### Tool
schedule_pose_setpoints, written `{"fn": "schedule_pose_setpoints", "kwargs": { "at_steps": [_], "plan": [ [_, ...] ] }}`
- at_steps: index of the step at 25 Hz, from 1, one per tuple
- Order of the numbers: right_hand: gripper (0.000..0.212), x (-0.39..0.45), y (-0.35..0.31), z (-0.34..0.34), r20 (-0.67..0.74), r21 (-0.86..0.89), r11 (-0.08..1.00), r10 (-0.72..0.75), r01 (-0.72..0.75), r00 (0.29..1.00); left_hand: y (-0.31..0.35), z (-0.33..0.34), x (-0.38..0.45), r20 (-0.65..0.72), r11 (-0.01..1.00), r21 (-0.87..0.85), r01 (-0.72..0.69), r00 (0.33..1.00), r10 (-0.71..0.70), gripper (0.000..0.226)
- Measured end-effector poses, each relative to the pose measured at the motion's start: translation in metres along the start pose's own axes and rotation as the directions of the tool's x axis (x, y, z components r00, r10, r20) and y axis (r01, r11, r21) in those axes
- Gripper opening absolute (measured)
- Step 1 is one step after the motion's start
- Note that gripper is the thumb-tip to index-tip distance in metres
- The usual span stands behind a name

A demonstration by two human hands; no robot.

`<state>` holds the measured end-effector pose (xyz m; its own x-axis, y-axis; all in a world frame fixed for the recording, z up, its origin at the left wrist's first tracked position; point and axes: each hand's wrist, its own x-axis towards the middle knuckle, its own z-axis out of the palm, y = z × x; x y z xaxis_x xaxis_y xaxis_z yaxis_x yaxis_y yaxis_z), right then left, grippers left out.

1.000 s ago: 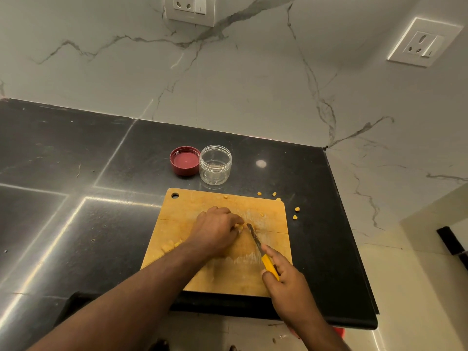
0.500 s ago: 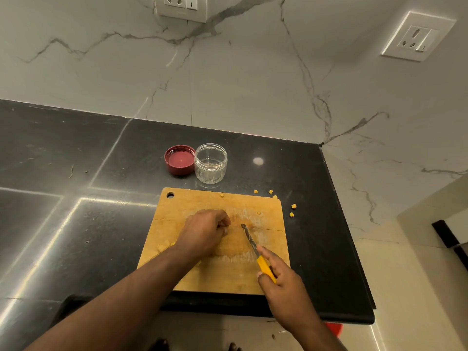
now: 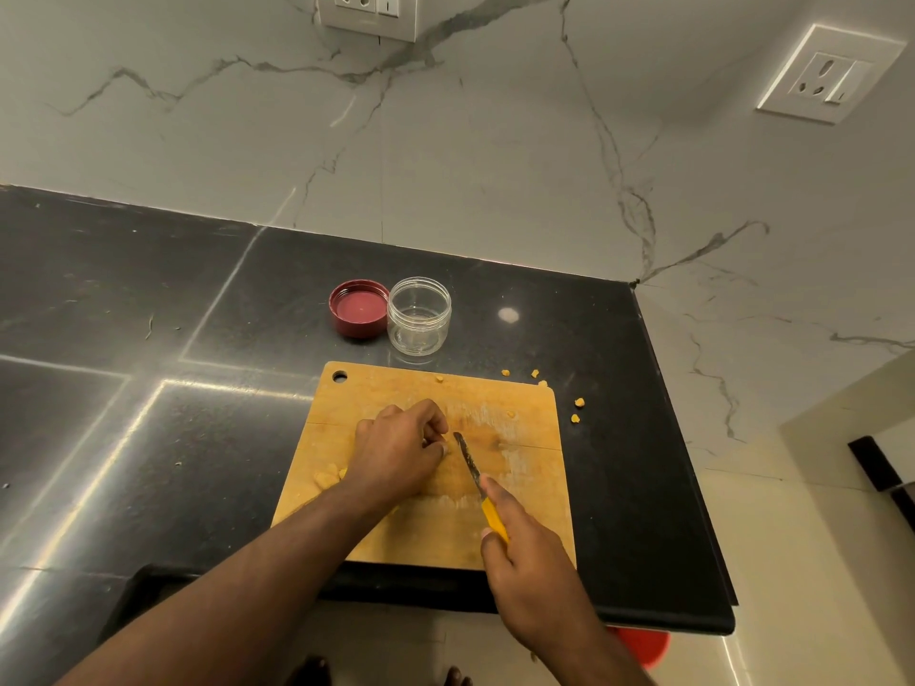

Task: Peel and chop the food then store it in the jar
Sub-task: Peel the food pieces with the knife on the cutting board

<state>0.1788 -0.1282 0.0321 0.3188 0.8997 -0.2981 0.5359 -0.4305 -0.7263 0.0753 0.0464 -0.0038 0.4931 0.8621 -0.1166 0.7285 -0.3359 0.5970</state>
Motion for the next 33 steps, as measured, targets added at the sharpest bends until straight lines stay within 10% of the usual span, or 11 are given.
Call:
{"fn": "schedule_pose_setpoints", "kwargs": {
  "at_steps": [33],
  "plan": [
    [0.055, 0.005, -0.003, 0.014, 0.056, -0.044, 0.999, -0.006, 0.008, 0.998, -0.001, 0.005, -0.008, -0.069, 1.0, 0.012, -0.007, 0.998, 0.008, 0.014]
  ]
}}
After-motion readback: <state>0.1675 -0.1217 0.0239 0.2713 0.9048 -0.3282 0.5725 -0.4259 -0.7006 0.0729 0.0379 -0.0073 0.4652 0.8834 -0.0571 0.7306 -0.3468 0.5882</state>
